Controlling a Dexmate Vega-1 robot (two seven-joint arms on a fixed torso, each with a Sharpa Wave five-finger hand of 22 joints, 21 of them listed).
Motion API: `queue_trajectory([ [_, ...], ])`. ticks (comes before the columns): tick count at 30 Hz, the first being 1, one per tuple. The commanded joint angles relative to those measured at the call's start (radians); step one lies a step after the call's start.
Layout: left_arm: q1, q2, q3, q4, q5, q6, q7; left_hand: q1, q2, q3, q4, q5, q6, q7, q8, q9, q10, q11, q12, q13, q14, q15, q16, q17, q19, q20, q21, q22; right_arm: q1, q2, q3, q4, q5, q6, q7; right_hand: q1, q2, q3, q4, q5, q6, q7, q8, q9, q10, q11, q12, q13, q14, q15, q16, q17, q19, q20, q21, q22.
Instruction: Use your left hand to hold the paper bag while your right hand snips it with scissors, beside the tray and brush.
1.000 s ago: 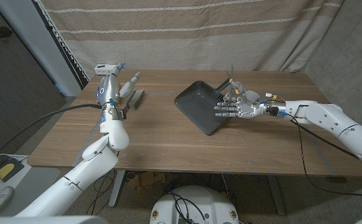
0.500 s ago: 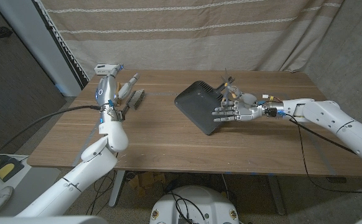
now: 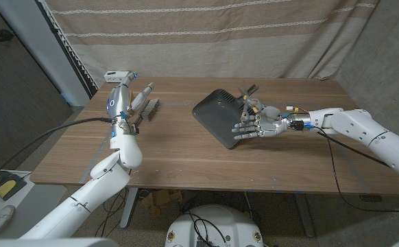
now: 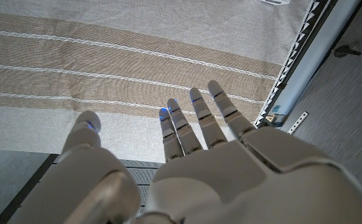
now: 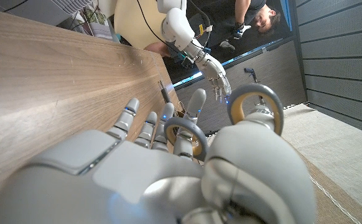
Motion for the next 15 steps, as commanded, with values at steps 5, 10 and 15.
queue_trajectory([
  [5, 0.008, 0.009, -0.003, 0.000, -0.010, -0.015, -0.006, 0.011, -0.002, 0.000, -0.001, 0.007, -0.007, -0.003, -0.004, 0.001, 0.000, -0.002, -0.002, -0.001, -0.003, -0.160, 0.002, 0.003, 0.002, 0.000, -0.002, 0.004, 0.034, -0.007, -0.042, -0.004, -0.042, -0.003, 0.050, -0.006, 0.004, -0.005, -0.003, 0.007, 0.004, 0.006, 0.006, 0.000, 0.010, -0.001, 0.006, 0.006, 0.010, -0.001, 0.003, 0.001, 0.001, 0.008, -0.008, 0.003],
  [10, 0.015, 0.009, -0.004, -0.004, -0.009, -0.008, -0.005, 0.011, -0.002, -0.001, -0.001, 0.007, -0.007, -0.003, -0.004, 0.001, 0.002, -0.002, -0.002, -0.001, -0.002, -0.160, 0.003, 0.003, 0.002, -0.001, -0.003, 0.004, 0.037, -0.010, -0.051, -0.007, -0.045, -0.009, 0.061, -0.006, 0.004, -0.004, -0.004, 0.007, 0.007, 0.007, 0.007, -0.001, 0.010, -0.001, 0.006, 0.008, 0.017, -0.005, 0.004, 0.001, -0.011, -0.006, -0.016, 0.003],
  [15, 0.020, 0.012, -0.007, -0.005, -0.010, -0.011, -0.005, 0.012, 0.000, 0.000, 0.000, 0.008, -0.007, -0.004, -0.004, 0.001, 0.004, 0.000, -0.001, -0.002, -0.002, -0.161, 0.003, 0.003, 0.003, -0.001, -0.004, 0.004, 0.044, -0.010, -0.058, -0.007, -0.053, -0.009, 0.069, -0.005, 0.004, -0.004, -0.005, 0.008, 0.008, 0.006, 0.007, -0.002, 0.014, -0.003, 0.006, 0.009, 0.024, -0.003, 0.006, 0.001, -0.017, -0.011, -0.022, 0.003],
])
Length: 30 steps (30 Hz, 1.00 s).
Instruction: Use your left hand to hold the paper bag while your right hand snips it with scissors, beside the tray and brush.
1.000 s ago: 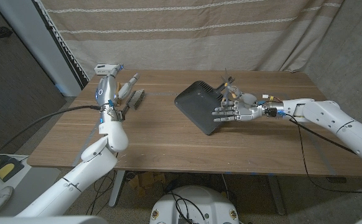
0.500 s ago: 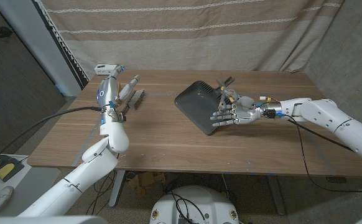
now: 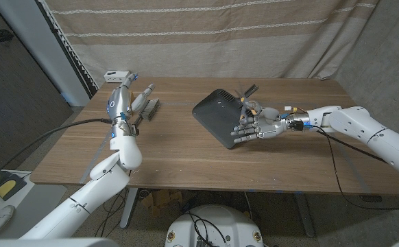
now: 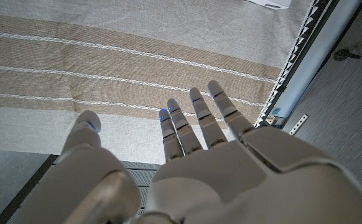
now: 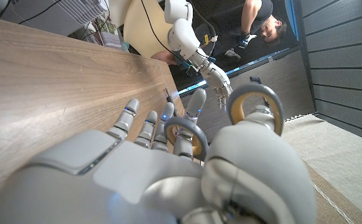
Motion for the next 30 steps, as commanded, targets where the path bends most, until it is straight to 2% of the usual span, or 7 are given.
queue_trajectory([
  [1, 0.013, 0.005, -0.007, -0.007, -0.002, 0.004, -0.002, 0.013, 0.003, 0.001, 0.000, 0.004, -0.001, 0.001, 0.000, 0.001, 0.004, 0.000, -0.001, 0.002, -0.002, -0.162, 0.003, 0.003, 0.003, -0.001, -0.003, 0.004, 0.019, -0.004, -0.023, -0.003, -0.022, -0.007, 0.029, -0.005, 0.004, -0.004, -0.005, 0.008, 0.003, 0.004, 0.004, 0.000, 0.008, 0.002, 0.011, 0.004, 0.010, 0.001, 0.007, 0.001, -0.005, 0.001, -0.005, 0.003],
  [6, 0.018, -0.004, -0.024, -0.001, -0.054, -0.020, -0.024, 0.018, 0.014, 0.006, 0.001, 0.007, -0.001, 0.000, 0.000, 0.001, 0.003, -0.005, -0.002, 0.001, -0.002, -0.163, 0.003, 0.003, 0.004, -0.001, -0.004, 0.004, 0.030, -0.003, -0.030, 0.004, -0.033, -0.001, 0.041, -0.005, 0.004, -0.005, -0.006, 0.008, 0.003, 0.004, 0.005, -0.001, 0.008, 0.004, 0.010, 0.006, 0.012, 0.000, 0.006, 0.001, -0.009, 0.004, -0.010, 0.003],
  [11, 0.014, -0.007, -0.028, 0.010, -0.073, 0.005, -0.040, 0.020, 0.013, 0.007, 0.001, 0.008, -0.002, 0.000, 0.000, 0.001, -0.001, -0.004, -0.004, 0.001, -0.004, -0.162, 0.003, 0.003, 0.004, 0.000, -0.005, 0.004, 0.039, -0.003, -0.035, 0.009, -0.042, 0.003, 0.052, -0.006, 0.005, -0.005, -0.007, 0.008, 0.007, 0.006, 0.005, -0.004, 0.011, 0.004, 0.010, 0.007, 0.016, -0.002, 0.007, 0.001, -0.013, 0.008, -0.016, 0.002],
  [20, 0.013, -0.023, -0.040, 0.025, -0.113, 0.017, -0.037, 0.021, 0.010, 0.006, 0.000, 0.010, -0.006, -0.002, -0.002, 0.001, -0.007, -0.004, -0.007, -0.001, -0.008, -0.161, 0.001, 0.003, 0.006, -0.001, -0.007, 0.004, 0.062, 0.006, -0.050, 0.030, -0.061, 0.008, 0.077, -0.007, 0.005, -0.005, -0.007, 0.008, 0.007, 0.006, 0.005, -0.006, 0.011, 0.003, 0.009, 0.008, 0.017, -0.003, 0.006, 0.001, -0.021, 0.013, -0.024, 0.002],
  [30, 0.027, -0.015, -0.048, 0.012, -0.121, 0.015, -0.021, 0.021, 0.006, 0.003, 0.000, 0.013, -0.012, 0.001, -0.004, 0.001, -0.018, -0.005, -0.011, -0.002, -0.019, -0.160, -0.002, 0.003, 0.005, -0.004, -0.011, 0.004, 0.087, 0.015, -0.067, 0.044, -0.084, 0.011, 0.102, -0.008, 0.005, -0.006, -0.008, 0.008, 0.006, 0.006, 0.006, -0.005, 0.012, 0.005, 0.008, 0.010, 0.017, -0.005, 0.004, 0.001, -0.023, 0.025, -0.031, 0.001],
])
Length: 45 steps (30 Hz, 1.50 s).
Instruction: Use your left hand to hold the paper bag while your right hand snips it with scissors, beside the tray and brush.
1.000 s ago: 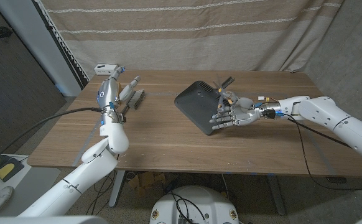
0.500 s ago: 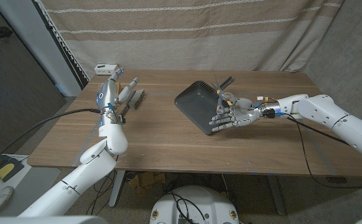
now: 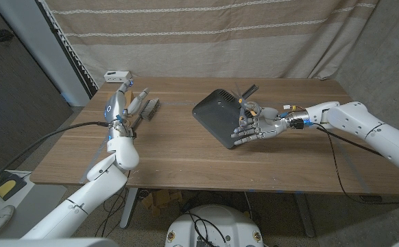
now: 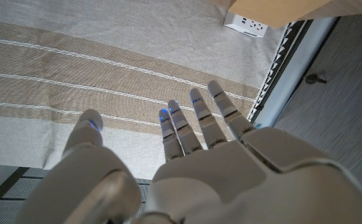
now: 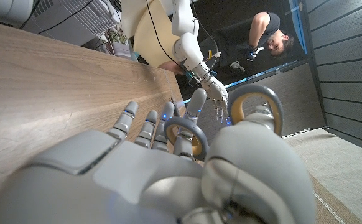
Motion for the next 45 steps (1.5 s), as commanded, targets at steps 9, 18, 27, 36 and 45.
queue_trajectory([
  [9, 0.026, 0.019, -0.023, -0.015, -0.019, 0.029, 0.012, 0.010, -0.008, 0.001, 0.000, 0.010, -0.004, 0.003, -0.001, 0.002, -0.007, -0.001, -0.004, 0.001, -0.012, -0.166, -0.003, 0.004, -0.002, -0.003, -0.012, 0.001, 0.047, 0.022, -0.031, 0.039, -0.033, -0.004, 0.049, -0.005, 0.002, -0.003, -0.007, 0.008, 0.004, 0.005, 0.006, -0.002, 0.007, 0.003, 0.003, 0.007, 0.003, 0.002, 0.004, 0.000, 0.001, 0.014, -0.010, 0.001],
  [18, 0.032, 0.048, -0.026, -0.015, 0.006, 0.043, 0.016, 0.010, -0.010, 0.000, 0.000, 0.012, -0.007, 0.002, -0.002, 0.002, -0.009, -0.001, -0.004, 0.000, -0.018, -0.166, -0.004, 0.004, -0.002, -0.004, -0.015, 0.001, 0.043, 0.023, -0.027, 0.041, -0.032, -0.001, 0.045, -0.006, 0.004, -0.003, -0.007, 0.008, 0.007, 0.008, 0.008, -0.002, 0.007, 0.000, 0.001, 0.009, 0.004, 0.001, 0.003, 0.000, 0.012, 0.014, -0.013, 0.001],
  [27, 0.038, 0.095, -0.025, -0.015, 0.057, 0.069, 0.014, 0.011, -0.011, -0.001, 0.000, 0.015, -0.005, 0.001, -0.001, 0.002, -0.007, -0.003, -0.003, 0.000, -0.016, -0.166, -0.002, 0.004, 0.001, -0.006, -0.016, 0.001, 0.037, 0.023, -0.023, 0.042, -0.028, -0.002, 0.038, -0.005, 0.006, -0.002, -0.008, 0.009, 0.003, 0.009, 0.008, -0.002, 0.010, 0.002, 0.001, 0.010, 0.007, 0.000, 0.003, 0.001, 0.019, 0.013, -0.016, 0.001],
  [36, 0.048, 0.137, -0.029, -0.019, 0.087, 0.099, -0.008, 0.028, -0.008, 0.004, -0.006, 0.026, -0.040, -0.009, -0.013, 0.002, -0.018, -0.005, -0.006, -0.002, -0.028, -0.170, -0.005, 0.003, -0.001, -0.018, -0.023, 0.000, 0.041, 0.028, -0.026, 0.050, -0.030, 0.000, 0.044, -0.005, 0.008, -0.002, -0.009, 0.008, 0.003, 0.010, 0.009, -0.003, 0.011, 0.001, 0.000, 0.012, 0.008, 0.002, 0.002, 0.001, 0.033, 0.012, -0.017, 0.001],
  [45, 0.027, 0.172, 0.006, -0.018, 0.169, 0.198, -0.024, 0.044, -0.009, 0.007, -0.011, 0.031, -0.021, -0.004, -0.003, 0.003, -0.026, -0.005, -0.008, -0.003, -0.037, -0.170, -0.007, 0.002, -0.001, -0.020, -0.027, 0.000, 0.041, 0.032, -0.025, 0.053, -0.030, 0.001, 0.041, -0.004, 0.009, -0.001, -0.010, 0.008, 0.002, 0.009, 0.011, -0.001, 0.011, 0.003, -0.001, 0.013, 0.009, 0.003, 0.001, 0.001, 0.035, 0.011, -0.022, 0.001],
])
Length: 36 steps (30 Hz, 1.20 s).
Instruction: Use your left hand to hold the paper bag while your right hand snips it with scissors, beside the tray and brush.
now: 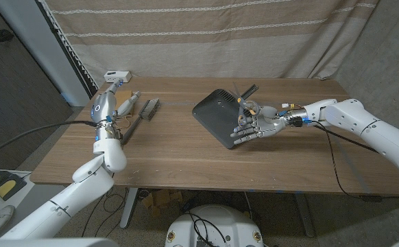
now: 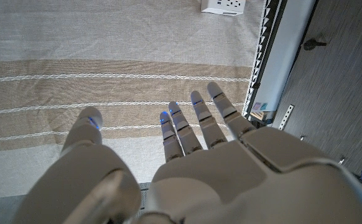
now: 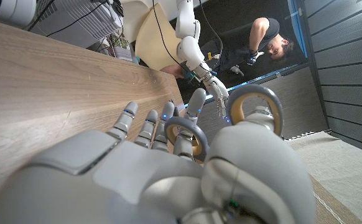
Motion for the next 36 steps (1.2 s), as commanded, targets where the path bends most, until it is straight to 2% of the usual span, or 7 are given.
queue_trajectory([
  [1, -0.017, 0.053, 0.035, 0.003, 0.089, 0.095, -0.022, 0.020, -0.003, 0.005, -0.009, 0.009, 0.014, 0.003, 0.009, 0.003, -0.007, 0.000, -0.001, 0.001, -0.011, -0.169, -0.001, 0.002, 0.004, -0.007, -0.004, 0.003, 0.001, 0.005, 0.001, 0.004, 0.000, 0.001, -0.004, 0.000, 0.006, -0.001, -0.005, 0.008, 0.000, 0.008, 0.007, 0.003, 0.008, 0.005, 0.003, 0.004, 0.007, 0.001, 0.000, 0.001, 0.007, -0.001, -0.002, 0.003],
  [22, -0.057, 0.155, 0.105, 0.010, 0.210, 0.250, -0.107, 0.056, -0.007, 0.012, -0.016, 0.018, 0.048, 0.002, 0.026, 0.008, 0.020, 0.000, 0.016, 0.007, -0.025, -0.168, 0.000, 0.003, 0.000, -0.008, -0.016, 0.002, 0.013, 0.023, -0.007, 0.025, -0.009, 0.003, -0.001, -0.001, 0.007, -0.002, -0.007, 0.007, -0.001, 0.008, 0.010, 0.005, 0.009, 0.004, 0.001, 0.007, 0.008, 0.001, -0.002, 0.001, 0.013, -0.001, -0.011, 0.003],
  [36, -0.100, 0.175, 0.148, 0.025, 0.248, 0.350, -0.158, 0.065, -0.010, 0.012, -0.015, 0.019, 0.041, 0.002, 0.025, 0.011, 0.015, 0.001, 0.016, 0.010, -0.038, -0.168, -0.001, 0.004, -0.009, -0.007, -0.024, 0.002, 0.009, 0.023, -0.003, 0.021, -0.004, -0.002, -0.013, -0.001, 0.009, -0.001, -0.009, 0.007, -0.003, 0.010, 0.013, 0.008, 0.009, 0.006, -0.001, 0.009, 0.009, 0.001, -0.004, 0.001, 0.019, -0.002, -0.018, 0.003],
])
